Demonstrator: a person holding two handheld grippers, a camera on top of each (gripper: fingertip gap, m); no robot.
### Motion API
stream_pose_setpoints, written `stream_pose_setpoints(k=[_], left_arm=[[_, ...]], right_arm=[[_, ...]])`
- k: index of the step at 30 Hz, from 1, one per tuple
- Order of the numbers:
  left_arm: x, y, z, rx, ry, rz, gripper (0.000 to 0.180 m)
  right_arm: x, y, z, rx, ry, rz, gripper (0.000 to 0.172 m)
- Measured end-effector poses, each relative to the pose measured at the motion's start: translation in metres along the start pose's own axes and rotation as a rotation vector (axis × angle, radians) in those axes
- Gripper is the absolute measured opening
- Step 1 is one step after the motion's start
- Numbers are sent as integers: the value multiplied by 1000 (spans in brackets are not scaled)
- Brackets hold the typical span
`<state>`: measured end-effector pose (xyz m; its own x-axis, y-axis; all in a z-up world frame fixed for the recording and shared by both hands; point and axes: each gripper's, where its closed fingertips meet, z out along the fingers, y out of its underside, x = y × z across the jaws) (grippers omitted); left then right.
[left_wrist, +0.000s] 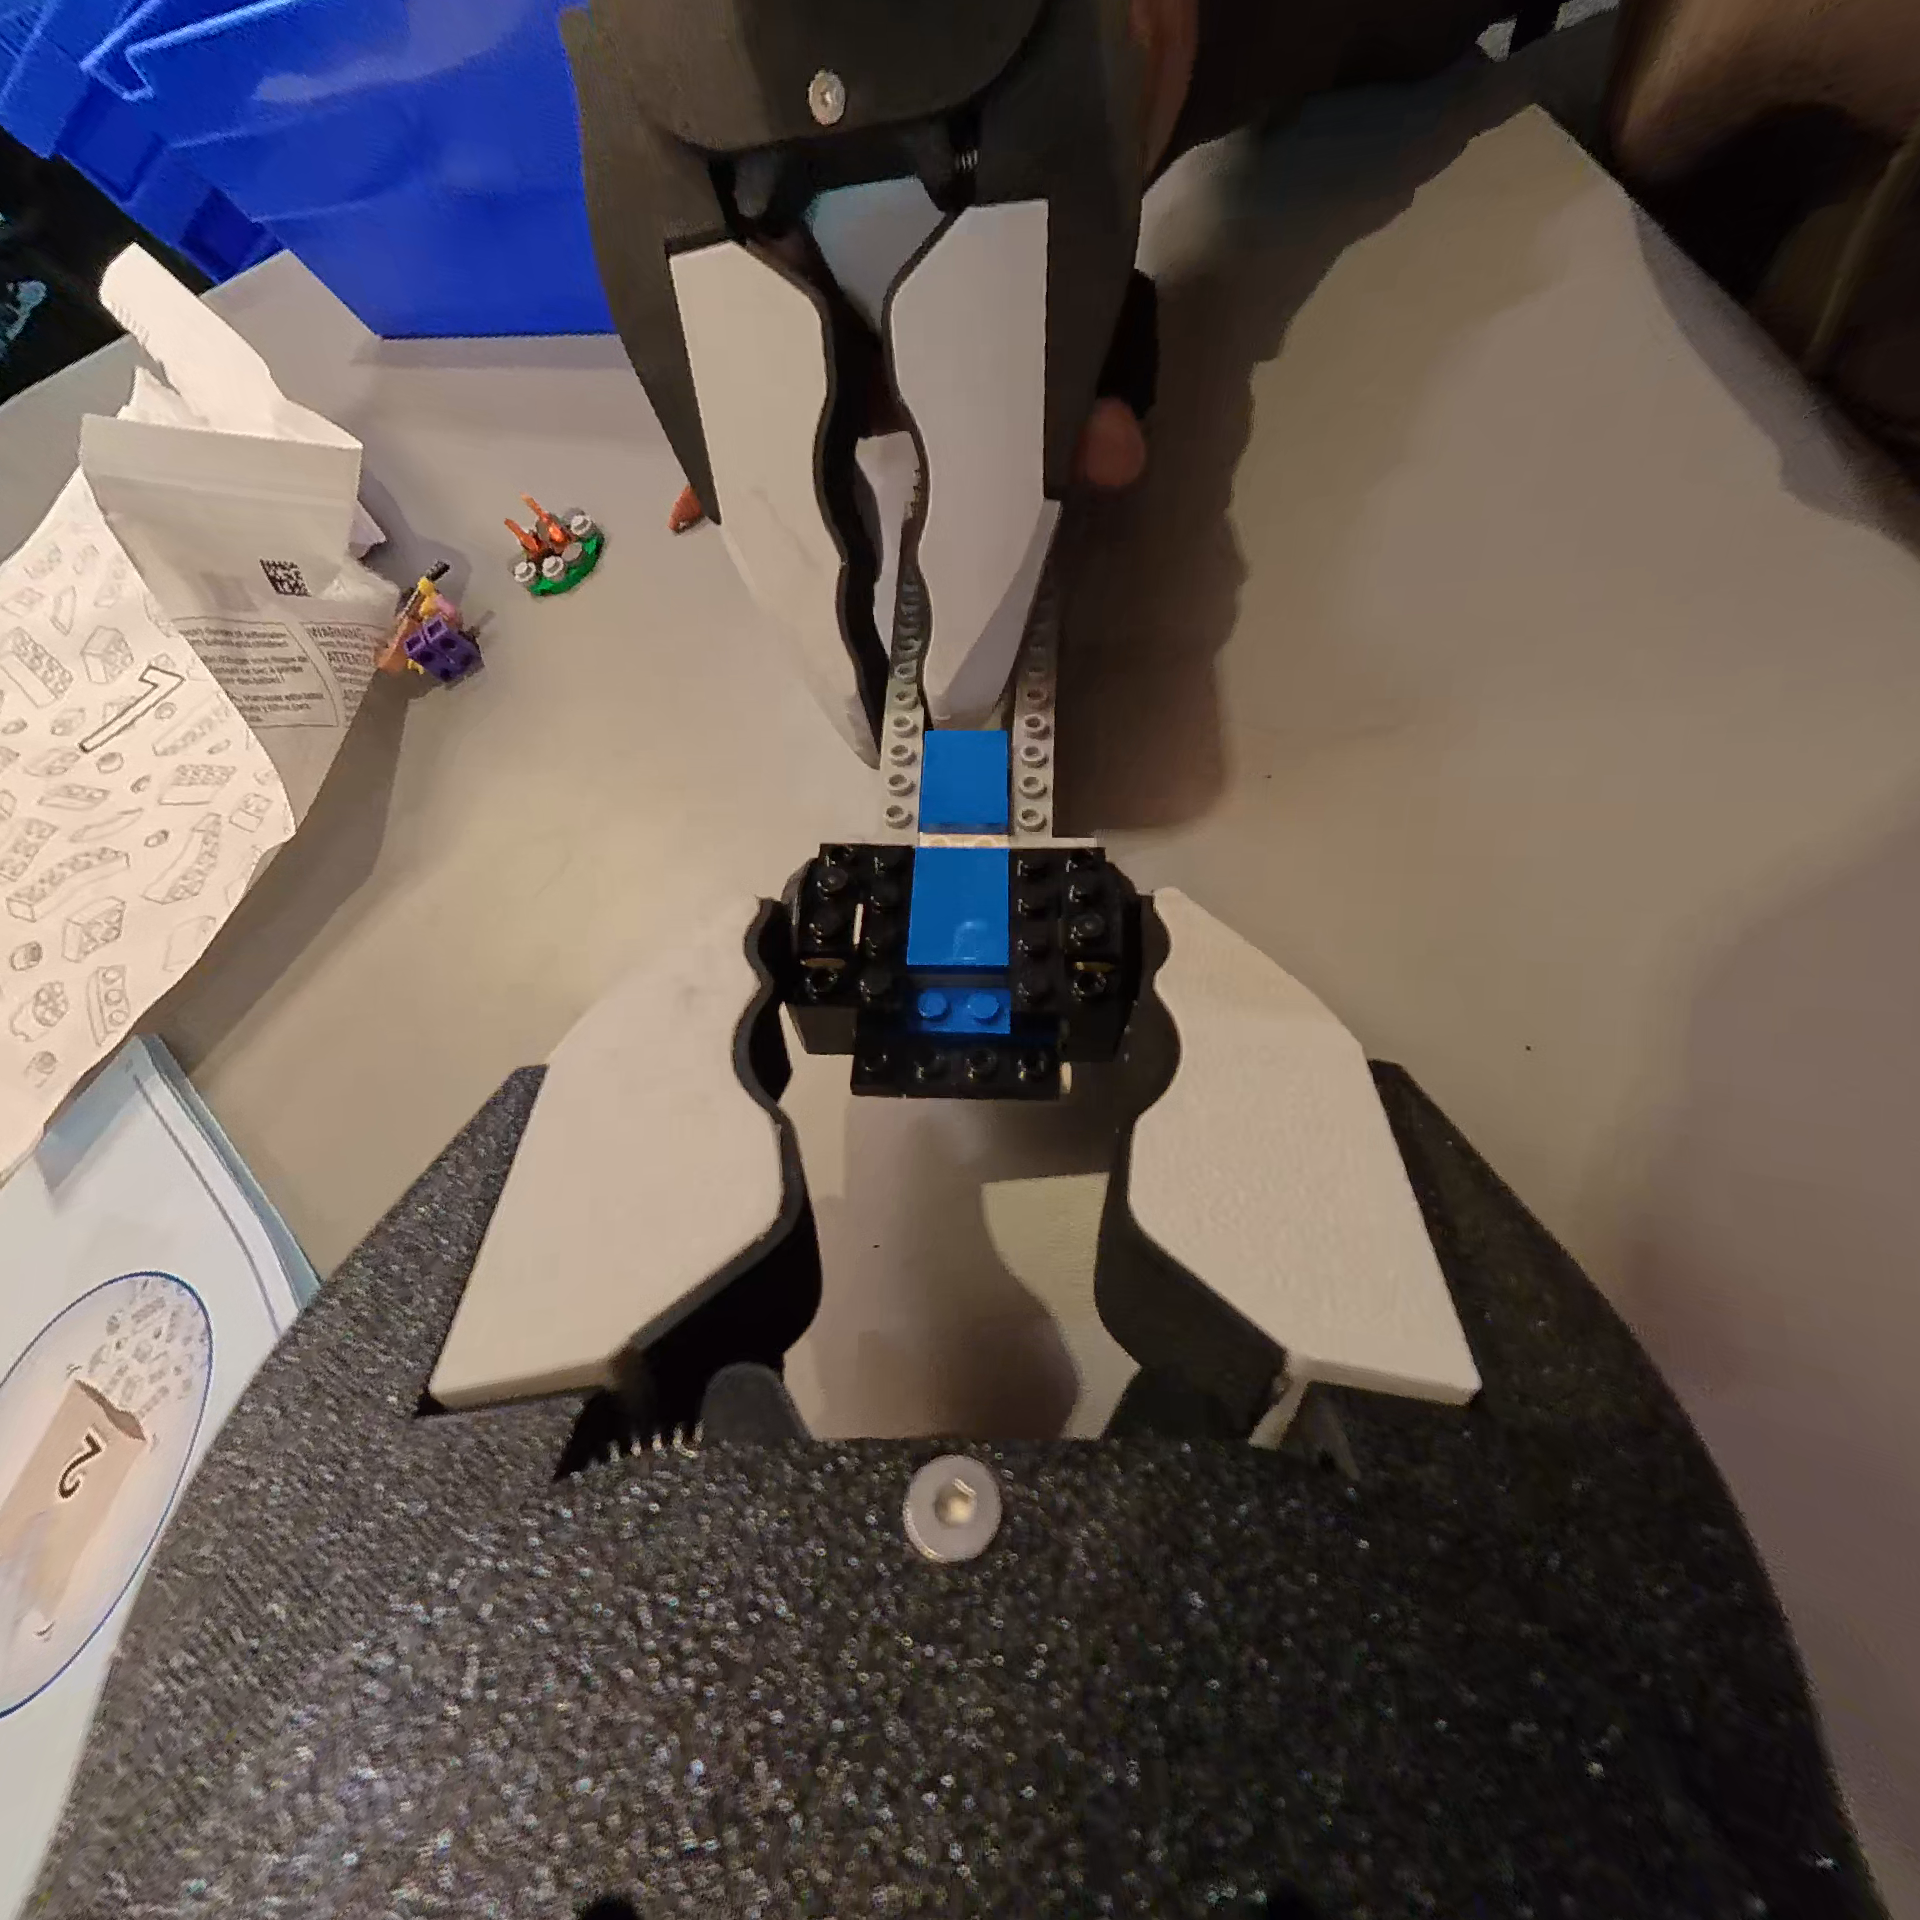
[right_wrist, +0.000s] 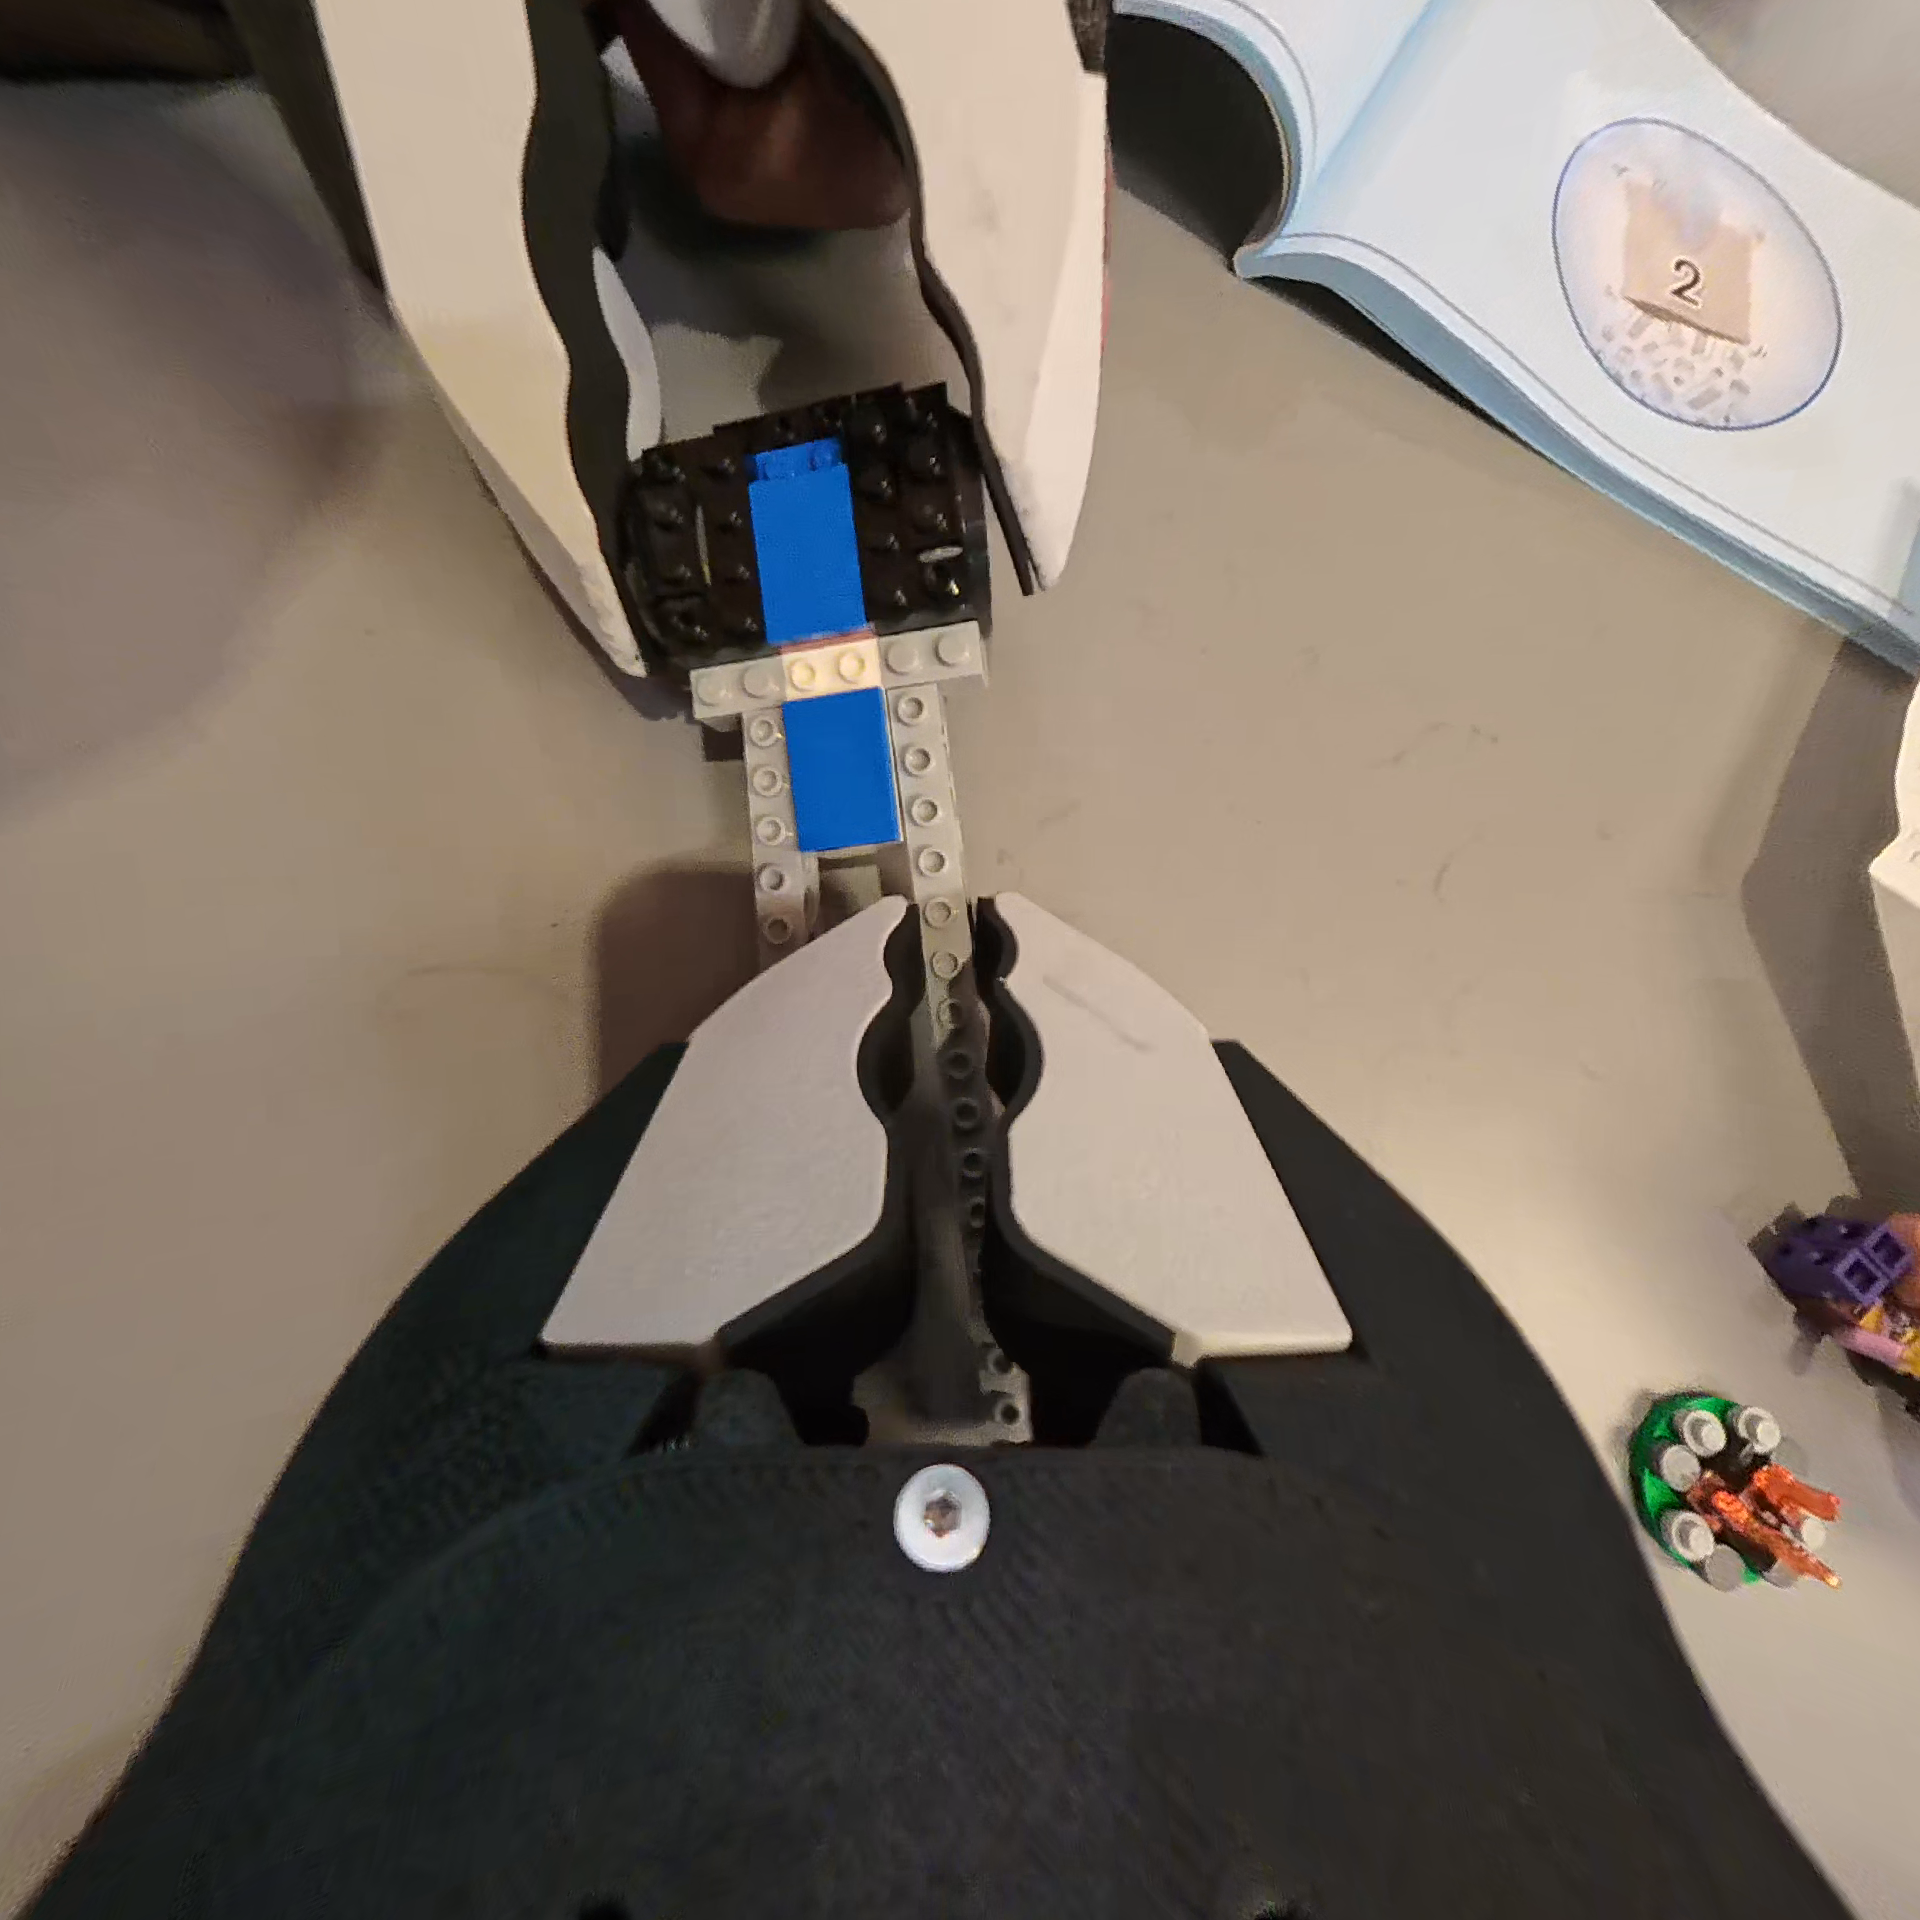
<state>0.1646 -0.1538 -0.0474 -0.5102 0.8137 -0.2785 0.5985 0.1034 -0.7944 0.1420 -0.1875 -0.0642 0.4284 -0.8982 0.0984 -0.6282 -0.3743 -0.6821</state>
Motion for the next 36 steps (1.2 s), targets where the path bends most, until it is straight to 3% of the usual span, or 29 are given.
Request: stream_pose_setpoints(k=[22, 36], left_arm=[[1, 12, 6, -85, 27, -12, 63], [0, 14, 6, -95, 42, -33, 63]], right_arm=[[-3, 8, 4, -29, -106, 236, 11], [-2, 7, 5, -22, -62, 244, 10]])
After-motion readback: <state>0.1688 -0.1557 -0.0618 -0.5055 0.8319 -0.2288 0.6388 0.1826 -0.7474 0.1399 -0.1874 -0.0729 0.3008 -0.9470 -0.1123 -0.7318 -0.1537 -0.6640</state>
